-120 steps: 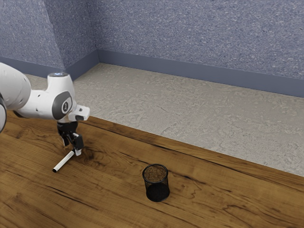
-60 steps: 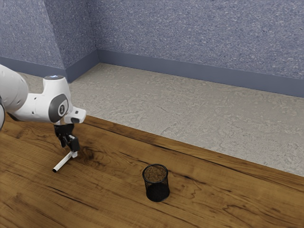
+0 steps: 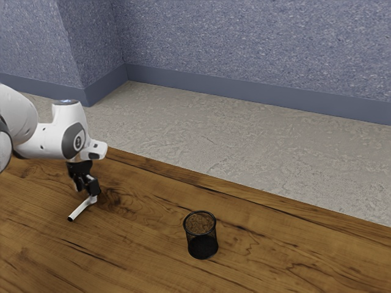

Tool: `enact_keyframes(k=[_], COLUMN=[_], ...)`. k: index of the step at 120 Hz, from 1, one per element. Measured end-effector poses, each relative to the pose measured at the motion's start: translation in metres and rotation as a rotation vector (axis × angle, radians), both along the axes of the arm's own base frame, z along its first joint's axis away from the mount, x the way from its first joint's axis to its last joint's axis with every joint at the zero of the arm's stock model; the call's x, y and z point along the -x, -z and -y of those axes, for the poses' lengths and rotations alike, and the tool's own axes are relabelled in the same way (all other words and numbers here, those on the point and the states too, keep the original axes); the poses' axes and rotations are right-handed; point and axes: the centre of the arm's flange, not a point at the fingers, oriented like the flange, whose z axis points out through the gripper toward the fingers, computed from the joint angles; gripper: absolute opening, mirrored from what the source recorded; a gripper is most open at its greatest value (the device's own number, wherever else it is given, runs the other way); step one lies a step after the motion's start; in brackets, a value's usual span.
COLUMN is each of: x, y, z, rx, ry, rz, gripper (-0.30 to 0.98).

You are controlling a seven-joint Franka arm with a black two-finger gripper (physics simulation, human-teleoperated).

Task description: Put the marker into the pen holder.

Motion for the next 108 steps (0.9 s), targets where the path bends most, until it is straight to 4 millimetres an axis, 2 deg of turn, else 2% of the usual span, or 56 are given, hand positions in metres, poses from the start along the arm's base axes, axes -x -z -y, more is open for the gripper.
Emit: enact_keyframes(k=[31, 74, 108], x=[-0.017, -0.017, -0.015], y=[0.001, 0.011, 0.012], z=[0.008, 0.007, 0.004], rx=[0.029, 0.027, 0.028], ry=[-0.044, -0.088, -0.111], rz=[0.046, 0.045, 0.044], gripper=[0.61, 0.61, 0.43])
